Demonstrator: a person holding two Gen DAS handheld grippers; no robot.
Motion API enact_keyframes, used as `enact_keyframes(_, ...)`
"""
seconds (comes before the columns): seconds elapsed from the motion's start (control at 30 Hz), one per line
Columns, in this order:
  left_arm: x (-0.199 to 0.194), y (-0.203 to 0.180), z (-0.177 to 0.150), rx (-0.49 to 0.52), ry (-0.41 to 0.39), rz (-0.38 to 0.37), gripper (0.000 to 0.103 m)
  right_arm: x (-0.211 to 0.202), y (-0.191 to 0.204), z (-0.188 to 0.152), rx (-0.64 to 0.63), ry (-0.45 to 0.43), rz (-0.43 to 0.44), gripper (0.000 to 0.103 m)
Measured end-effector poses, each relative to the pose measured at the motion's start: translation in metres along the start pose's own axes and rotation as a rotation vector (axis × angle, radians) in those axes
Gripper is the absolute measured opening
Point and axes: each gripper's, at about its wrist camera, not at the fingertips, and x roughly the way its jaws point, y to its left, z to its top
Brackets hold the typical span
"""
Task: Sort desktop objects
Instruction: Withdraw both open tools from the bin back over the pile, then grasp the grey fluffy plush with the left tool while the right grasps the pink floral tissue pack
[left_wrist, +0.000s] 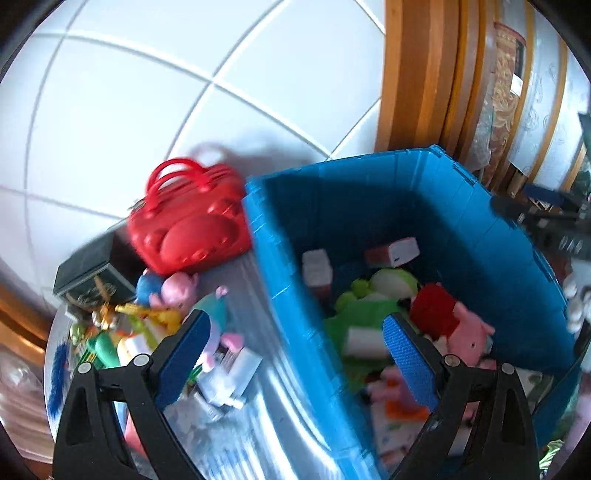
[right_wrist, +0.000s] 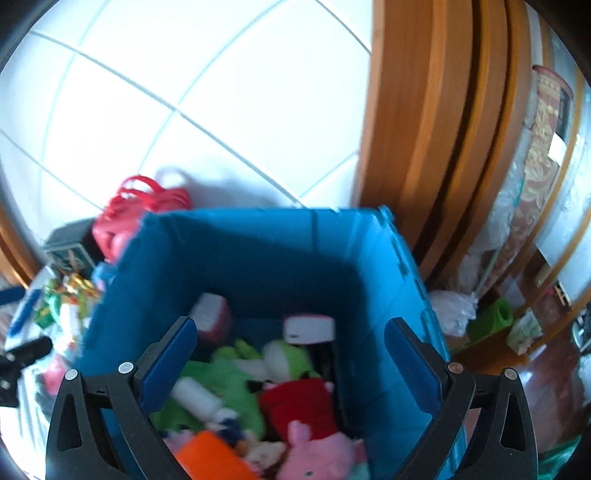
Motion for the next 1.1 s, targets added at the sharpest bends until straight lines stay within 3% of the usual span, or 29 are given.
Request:
enact_keyframes(0.17, -0.023, 0.053, -0.035, -0.037, -0.007, 0.039, 0.096, -0.033, 0.063, 0.009, -0.09, -0.034, -0.017, 0.103)
enact_keyframes(0.57, -0.038, 0.188, -0.138, -0.066, 0.064, 0.099, 0.096, -0.06, 0.223, -0.003, -0.151, -0.03, 0.13, 0.103)
enact_keyframes(0.87, -0.002, 0.293, -0.238, -0.157, 0.165, 0.173, 0.096, -0.042, 0.3, -0.026, -0.01, 0.061, 0.3, 0.103)
enact_keyframes(1.1, 0.04, 0.344, -0.332, -0.279, 0.204, 0.249, 0.096, -0.008, 0.346, -0.064, -0.006, 0.093, 0.265, 0.103)
